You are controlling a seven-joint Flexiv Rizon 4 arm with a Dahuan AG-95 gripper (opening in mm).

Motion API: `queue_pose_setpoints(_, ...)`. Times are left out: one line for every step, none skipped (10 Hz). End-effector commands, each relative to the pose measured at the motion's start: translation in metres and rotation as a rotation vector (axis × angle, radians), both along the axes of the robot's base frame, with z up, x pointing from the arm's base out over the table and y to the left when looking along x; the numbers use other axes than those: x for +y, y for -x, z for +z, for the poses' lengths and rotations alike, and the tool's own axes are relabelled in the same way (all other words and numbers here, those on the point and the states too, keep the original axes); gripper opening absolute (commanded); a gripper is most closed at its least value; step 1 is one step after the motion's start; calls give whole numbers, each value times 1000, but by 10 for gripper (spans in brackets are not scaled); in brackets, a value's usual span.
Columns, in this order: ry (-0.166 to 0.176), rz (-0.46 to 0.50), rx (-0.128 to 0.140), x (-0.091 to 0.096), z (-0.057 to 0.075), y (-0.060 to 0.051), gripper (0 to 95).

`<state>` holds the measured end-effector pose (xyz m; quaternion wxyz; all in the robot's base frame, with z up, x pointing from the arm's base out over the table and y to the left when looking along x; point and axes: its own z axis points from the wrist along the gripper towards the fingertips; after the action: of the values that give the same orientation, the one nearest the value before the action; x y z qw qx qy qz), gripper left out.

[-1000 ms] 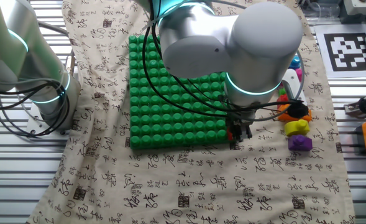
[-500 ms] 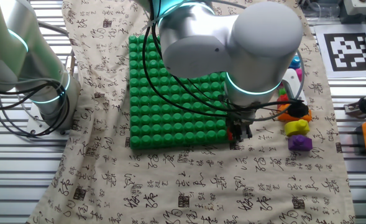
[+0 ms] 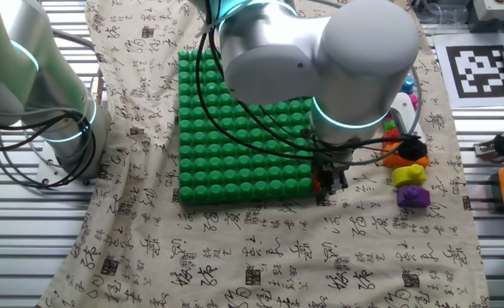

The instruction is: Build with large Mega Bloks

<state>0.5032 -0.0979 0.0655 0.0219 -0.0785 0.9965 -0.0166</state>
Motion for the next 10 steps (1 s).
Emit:
queue_pose_setpoints(1,1,0,0,0,-1,380)
queue_pose_setpoints(1,2,0,0,1,-1,380)
queue_pose_setpoints(0,4,1,0,3,0,380)
queue_pose_setpoints(1,5,6,1,7,-1,380)
queue_pose_setpoints(1,5,12,1,12,-2,380)
queue_pose_setpoints(2,-5,30,4,25,-6,190)
queue_pose_setpoints(3,-11,48,6,33,-9,190)
queue_pose_setpoints(3,-12,51,7,39,-12,0)
queue_pose_setpoints(-2,-3,55,8,43,-12,0)
queue_pose_setpoints(-10,7,62,10,47,-14,0)
